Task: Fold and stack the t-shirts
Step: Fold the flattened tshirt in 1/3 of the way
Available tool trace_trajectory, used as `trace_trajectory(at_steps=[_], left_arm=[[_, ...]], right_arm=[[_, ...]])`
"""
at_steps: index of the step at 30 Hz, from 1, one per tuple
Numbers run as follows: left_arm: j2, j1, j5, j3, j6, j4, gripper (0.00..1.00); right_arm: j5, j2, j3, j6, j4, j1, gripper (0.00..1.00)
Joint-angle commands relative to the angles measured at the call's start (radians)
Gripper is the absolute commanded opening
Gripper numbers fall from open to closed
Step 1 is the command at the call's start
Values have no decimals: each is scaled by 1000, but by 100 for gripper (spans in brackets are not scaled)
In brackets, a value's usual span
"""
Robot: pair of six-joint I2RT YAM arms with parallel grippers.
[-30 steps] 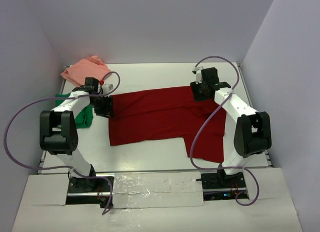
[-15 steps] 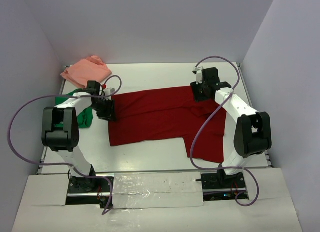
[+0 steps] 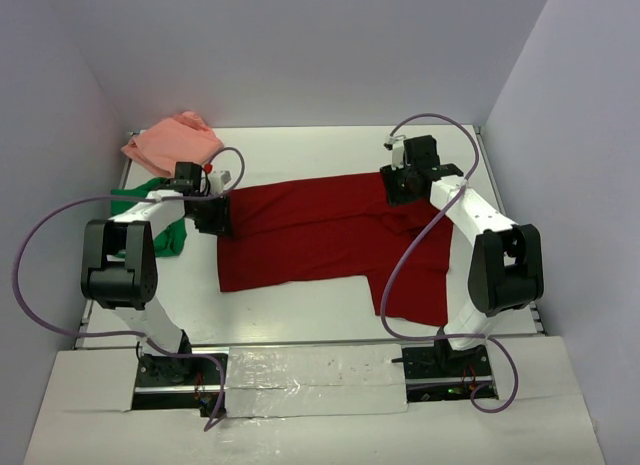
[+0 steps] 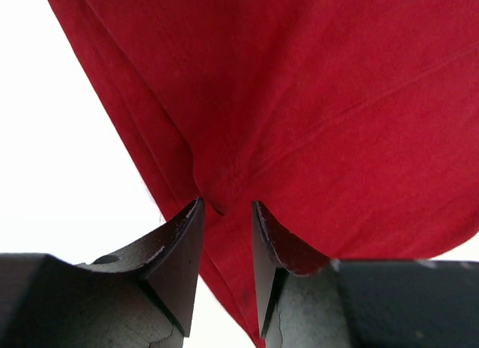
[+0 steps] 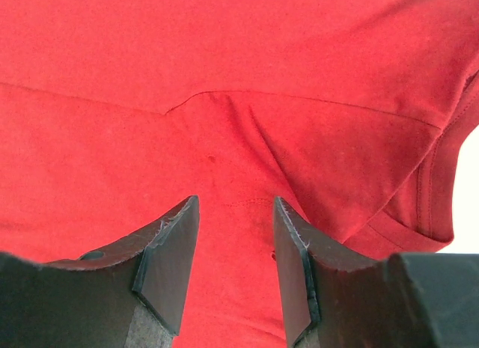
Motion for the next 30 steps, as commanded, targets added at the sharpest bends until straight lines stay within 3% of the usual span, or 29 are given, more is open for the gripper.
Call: trace_trajectory(at_steps=[1,11,21,30], left_arm=[[-11,-7,-2,-12,-3,80,40],[35,-16,-5,-12,-1,106,36],[40,-18,13,-21,-1,104,8],[19,-18,19,-22,-1,108,5]], right_arm=[[-18,-60,0,-11,-1,-7,51],[-2,-74,24,-21,-36,-9,51],[180,53,153,-4,-289,-35,51],[151,104,92,-31,-377,-70,52]])
